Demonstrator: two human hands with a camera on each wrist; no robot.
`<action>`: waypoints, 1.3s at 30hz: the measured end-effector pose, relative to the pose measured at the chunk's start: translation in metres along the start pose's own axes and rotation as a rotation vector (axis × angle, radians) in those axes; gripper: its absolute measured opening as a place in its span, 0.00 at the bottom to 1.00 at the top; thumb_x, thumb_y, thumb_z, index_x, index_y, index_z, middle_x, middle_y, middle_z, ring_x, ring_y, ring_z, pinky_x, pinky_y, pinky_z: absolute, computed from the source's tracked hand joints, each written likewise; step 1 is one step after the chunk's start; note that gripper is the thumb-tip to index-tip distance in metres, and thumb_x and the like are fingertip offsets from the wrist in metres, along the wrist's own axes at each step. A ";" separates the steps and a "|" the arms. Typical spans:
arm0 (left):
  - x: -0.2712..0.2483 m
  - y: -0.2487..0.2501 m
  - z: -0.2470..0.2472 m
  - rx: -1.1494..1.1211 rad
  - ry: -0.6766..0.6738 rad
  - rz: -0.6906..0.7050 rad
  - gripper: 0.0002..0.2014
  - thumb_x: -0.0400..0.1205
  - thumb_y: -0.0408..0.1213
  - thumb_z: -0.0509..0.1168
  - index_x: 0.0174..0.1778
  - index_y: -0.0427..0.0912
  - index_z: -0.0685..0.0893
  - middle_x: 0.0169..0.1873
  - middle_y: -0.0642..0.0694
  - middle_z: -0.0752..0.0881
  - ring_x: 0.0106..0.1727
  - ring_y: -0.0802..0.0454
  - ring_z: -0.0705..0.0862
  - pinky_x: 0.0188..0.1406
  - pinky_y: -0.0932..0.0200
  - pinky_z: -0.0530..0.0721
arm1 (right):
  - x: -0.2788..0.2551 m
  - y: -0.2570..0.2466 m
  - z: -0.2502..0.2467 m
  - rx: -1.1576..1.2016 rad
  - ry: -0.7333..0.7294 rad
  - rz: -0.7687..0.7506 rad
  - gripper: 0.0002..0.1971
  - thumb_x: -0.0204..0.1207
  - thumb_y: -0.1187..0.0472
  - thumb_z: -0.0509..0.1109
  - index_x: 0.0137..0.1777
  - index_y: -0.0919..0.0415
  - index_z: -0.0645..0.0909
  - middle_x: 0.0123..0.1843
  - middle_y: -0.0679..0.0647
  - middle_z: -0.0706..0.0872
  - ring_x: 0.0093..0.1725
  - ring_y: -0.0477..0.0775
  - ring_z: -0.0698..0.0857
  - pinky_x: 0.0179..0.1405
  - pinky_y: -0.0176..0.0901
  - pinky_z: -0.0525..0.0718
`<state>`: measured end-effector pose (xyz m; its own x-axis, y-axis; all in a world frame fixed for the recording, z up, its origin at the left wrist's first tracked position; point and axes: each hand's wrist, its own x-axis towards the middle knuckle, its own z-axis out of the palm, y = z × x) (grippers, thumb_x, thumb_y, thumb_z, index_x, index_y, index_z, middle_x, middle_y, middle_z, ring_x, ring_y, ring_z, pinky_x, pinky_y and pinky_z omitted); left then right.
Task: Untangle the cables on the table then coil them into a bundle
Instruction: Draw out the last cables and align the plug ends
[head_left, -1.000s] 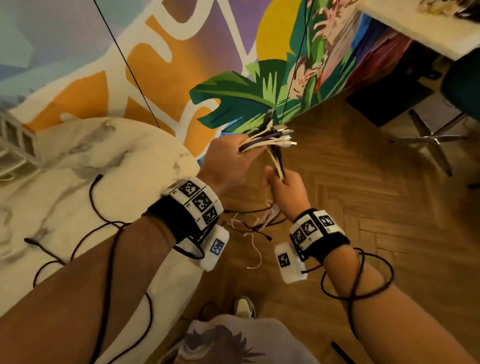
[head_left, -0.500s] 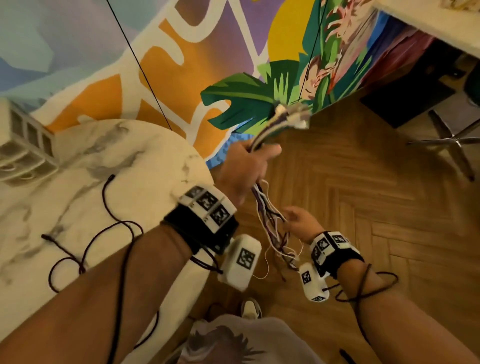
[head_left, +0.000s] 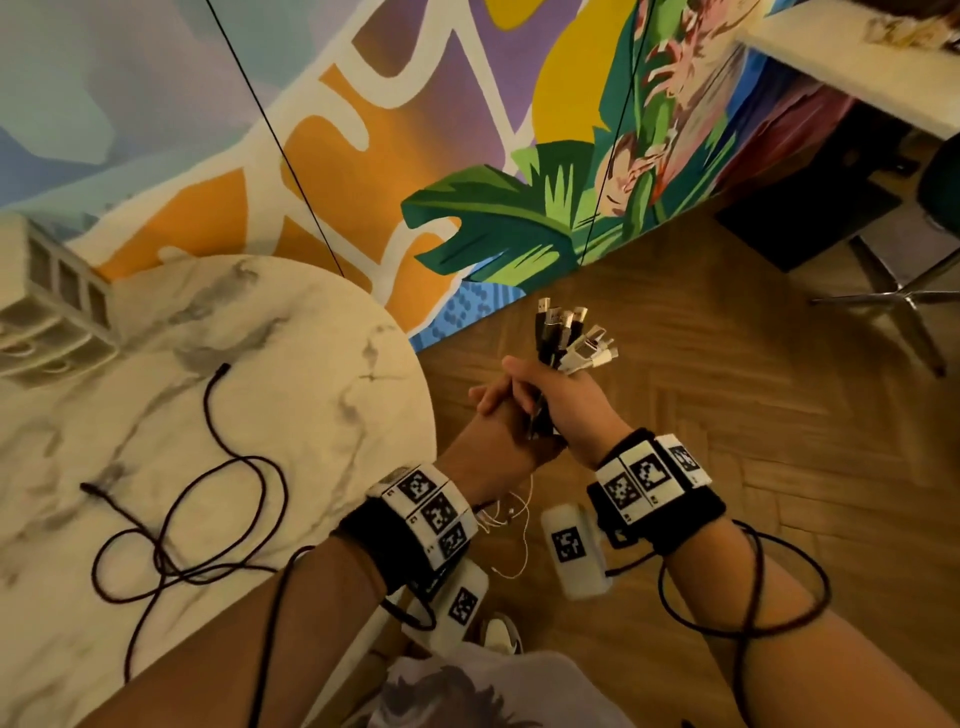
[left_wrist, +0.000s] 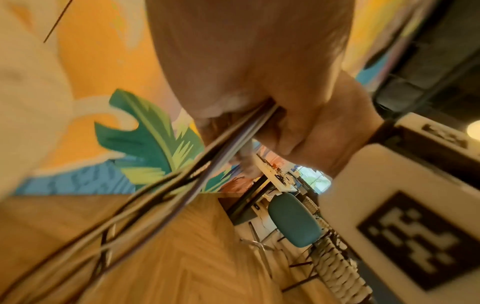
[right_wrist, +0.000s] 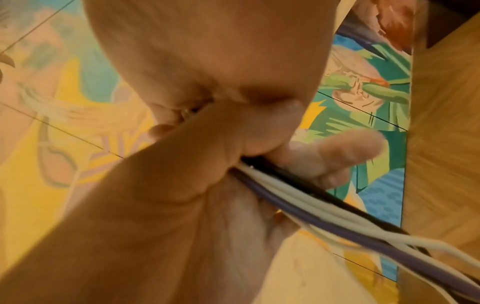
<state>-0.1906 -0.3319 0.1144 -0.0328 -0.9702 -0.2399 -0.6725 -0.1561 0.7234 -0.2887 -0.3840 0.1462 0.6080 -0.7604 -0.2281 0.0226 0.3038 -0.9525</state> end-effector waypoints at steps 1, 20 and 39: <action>-0.009 -0.008 -0.012 0.086 0.029 0.058 0.21 0.82 0.45 0.62 0.71 0.43 0.75 0.64 0.48 0.78 0.66 0.52 0.76 0.61 0.64 0.72 | 0.002 0.003 0.010 -0.013 0.025 -0.010 0.23 0.84 0.65 0.58 0.24 0.64 0.69 0.39 0.68 0.87 0.53 0.60 0.89 0.51 0.32 0.83; -0.055 -0.018 -0.069 0.149 0.262 0.124 0.28 0.84 0.55 0.56 0.77 0.42 0.68 0.70 0.43 0.78 0.67 0.48 0.78 0.63 0.54 0.77 | 0.004 0.064 0.068 -0.439 -0.063 0.023 0.14 0.80 0.74 0.60 0.41 0.53 0.71 0.35 0.50 0.75 0.31 0.43 0.77 0.31 0.37 0.80; -0.226 -0.298 -0.059 0.438 -0.009 -0.433 0.24 0.76 0.25 0.61 0.70 0.36 0.76 0.64 0.35 0.76 0.62 0.34 0.77 0.58 0.43 0.80 | -0.007 0.142 0.134 -0.483 0.014 0.255 0.20 0.83 0.54 0.63 0.29 0.60 0.70 0.23 0.56 0.72 0.26 0.54 0.70 0.32 0.48 0.68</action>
<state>0.0611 -0.0766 -0.0084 0.3061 -0.8341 -0.4590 -0.8673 -0.4431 0.2269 -0.1831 -0.2586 0.0400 0.5358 -0.7060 -0.4632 -0.4929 0.1839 -0.8504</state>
